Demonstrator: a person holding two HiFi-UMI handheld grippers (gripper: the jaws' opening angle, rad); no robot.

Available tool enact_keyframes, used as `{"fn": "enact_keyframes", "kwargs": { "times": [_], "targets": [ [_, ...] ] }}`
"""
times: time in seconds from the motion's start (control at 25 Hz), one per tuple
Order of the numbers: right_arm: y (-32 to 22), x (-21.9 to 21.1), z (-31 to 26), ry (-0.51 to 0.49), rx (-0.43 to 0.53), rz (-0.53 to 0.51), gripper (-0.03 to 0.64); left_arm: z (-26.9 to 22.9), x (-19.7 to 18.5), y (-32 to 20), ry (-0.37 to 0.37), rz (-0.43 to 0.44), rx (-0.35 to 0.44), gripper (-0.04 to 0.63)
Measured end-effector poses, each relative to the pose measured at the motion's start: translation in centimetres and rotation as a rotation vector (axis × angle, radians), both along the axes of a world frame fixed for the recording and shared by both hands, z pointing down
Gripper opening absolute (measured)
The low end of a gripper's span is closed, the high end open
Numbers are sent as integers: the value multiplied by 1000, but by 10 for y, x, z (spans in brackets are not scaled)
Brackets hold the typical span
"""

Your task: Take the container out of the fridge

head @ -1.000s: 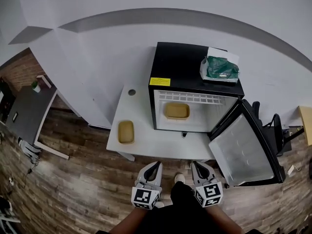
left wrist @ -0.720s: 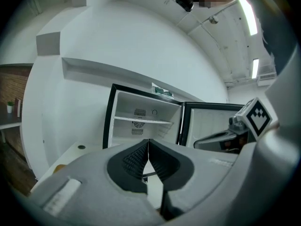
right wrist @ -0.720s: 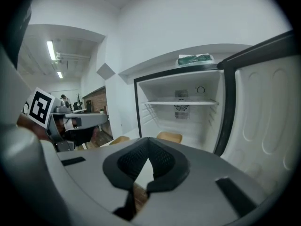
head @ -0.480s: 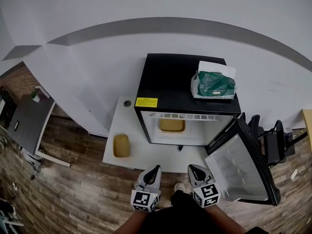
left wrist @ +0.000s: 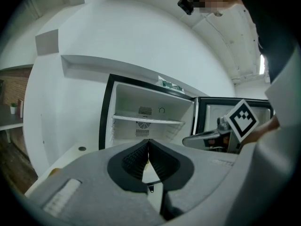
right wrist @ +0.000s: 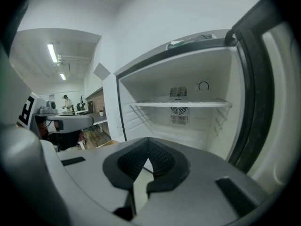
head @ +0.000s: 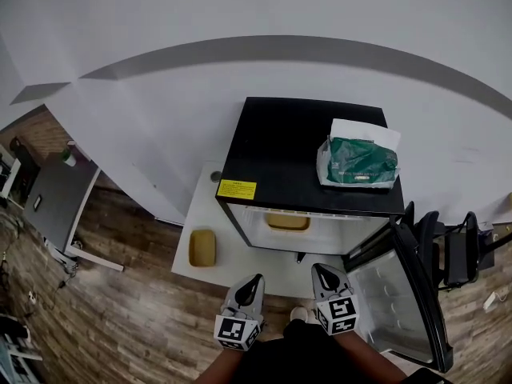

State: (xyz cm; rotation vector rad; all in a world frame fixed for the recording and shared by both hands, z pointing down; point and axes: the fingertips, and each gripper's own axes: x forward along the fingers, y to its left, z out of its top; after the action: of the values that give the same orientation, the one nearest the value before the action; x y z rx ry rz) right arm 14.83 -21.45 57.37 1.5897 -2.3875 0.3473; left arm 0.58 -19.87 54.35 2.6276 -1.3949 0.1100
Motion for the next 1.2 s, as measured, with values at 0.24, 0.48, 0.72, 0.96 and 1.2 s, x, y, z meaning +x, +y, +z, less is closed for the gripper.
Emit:
{"fn": "enact_keyframes", "kwargs": {
  "times": [0.24, 0.48, 0.72, 0.96, 1.2],
  "targets": [
    [-33, 8, 7, -30, -30, 8, -2, -2, -3, -13, 17, -41, -10, 17],
    [-51, -8, 9, 12, -53, 6, -2, 1, -8, -29, 38, -6, -56, 15],
    [-69, -9, 20, 2, -76, 65, -2, -6, -19, -42, 43, 20, -30, 15],
    [-93, 21, 46, 19, -124, 188, 73, 0, -24, -55, 26, 29, -29, 15],
    [-108, 26, 78, 0, -198, 226, 215, -5, -30, -61, 50, 30, -3, 17]
  ]
}}
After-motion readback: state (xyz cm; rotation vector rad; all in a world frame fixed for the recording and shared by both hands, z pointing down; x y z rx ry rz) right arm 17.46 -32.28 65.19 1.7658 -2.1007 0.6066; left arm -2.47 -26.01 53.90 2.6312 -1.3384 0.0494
